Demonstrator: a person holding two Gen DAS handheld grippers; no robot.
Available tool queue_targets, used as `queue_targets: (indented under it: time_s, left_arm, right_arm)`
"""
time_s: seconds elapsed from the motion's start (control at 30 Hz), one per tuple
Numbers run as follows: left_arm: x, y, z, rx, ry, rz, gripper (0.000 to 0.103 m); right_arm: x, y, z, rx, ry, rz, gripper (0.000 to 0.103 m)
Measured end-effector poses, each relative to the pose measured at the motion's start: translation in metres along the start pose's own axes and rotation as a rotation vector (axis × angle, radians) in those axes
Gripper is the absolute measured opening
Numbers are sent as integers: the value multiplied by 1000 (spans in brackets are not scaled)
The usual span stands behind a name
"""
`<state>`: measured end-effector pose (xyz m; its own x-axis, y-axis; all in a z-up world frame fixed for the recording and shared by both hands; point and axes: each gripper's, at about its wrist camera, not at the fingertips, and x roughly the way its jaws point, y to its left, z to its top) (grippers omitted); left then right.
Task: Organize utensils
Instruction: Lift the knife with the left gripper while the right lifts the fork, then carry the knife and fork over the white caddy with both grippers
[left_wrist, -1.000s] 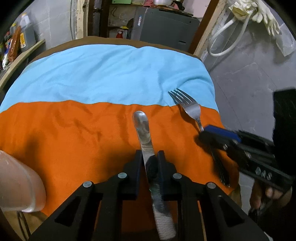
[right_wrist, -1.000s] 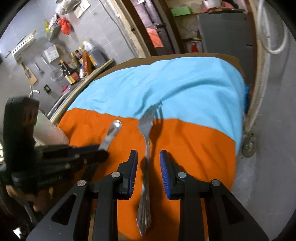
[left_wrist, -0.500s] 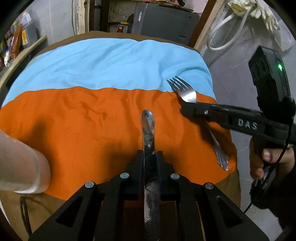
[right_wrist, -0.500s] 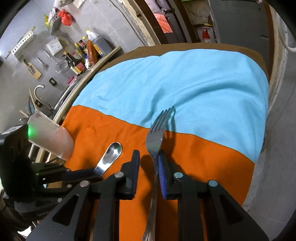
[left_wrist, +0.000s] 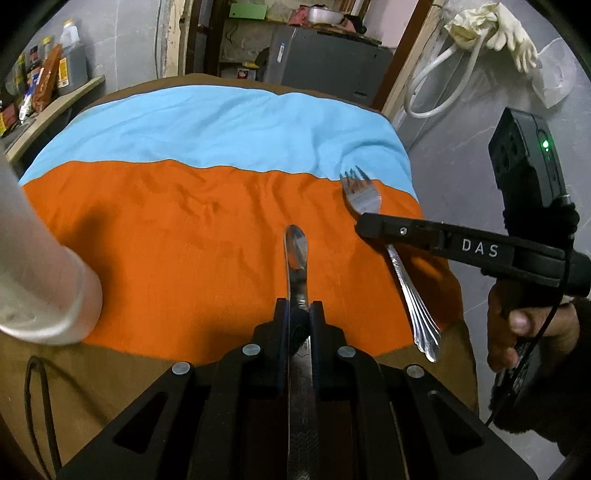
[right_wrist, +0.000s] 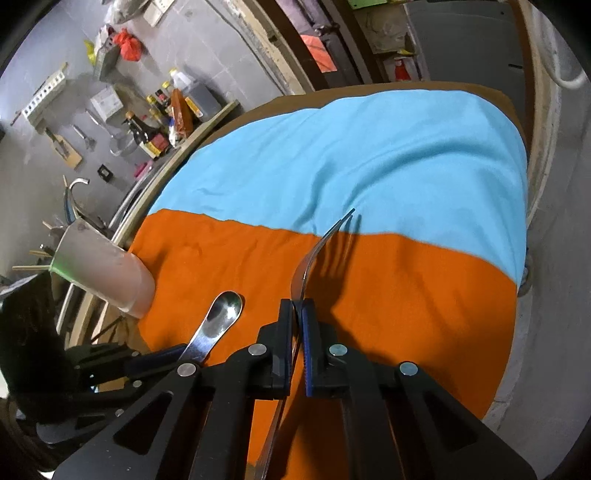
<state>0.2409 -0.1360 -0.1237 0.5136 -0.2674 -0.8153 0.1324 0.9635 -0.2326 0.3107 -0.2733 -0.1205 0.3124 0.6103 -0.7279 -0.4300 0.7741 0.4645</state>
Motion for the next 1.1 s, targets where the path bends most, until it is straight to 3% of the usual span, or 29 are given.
queue_targets:
  time_s: [0.17, 0.37, 0.5, 0.6, 0.8, 1.1]
  left_arm:
    - [0, -6, 0, 19, 0, 1, 0]
    - [9, -5, 14, 49, 125, -30, 0]
    - [20, -1, 26, 40, 207, -58, 0]
    - [22, -1, 26, 32, 217, -55, 0]
    - [-3, -3, 11, 1, 96, -72, 0]
    - [-88, -2, -10, -9, -218, -109, 0]
  right_arm:
    - [-3, 6, -11, 16, -19, 1, 3]
    - [0, 7, -14, 32, 18, -8, 3]
    - [6, 6, -4, 57, 86, -22, 2]
    - [7, 7, -3, 68, 105, -37, 2]
    - [-2, 15, -17, 80, 44, -57, 1]
    - [-57, 40, -64, 141, -257, 0, 1]
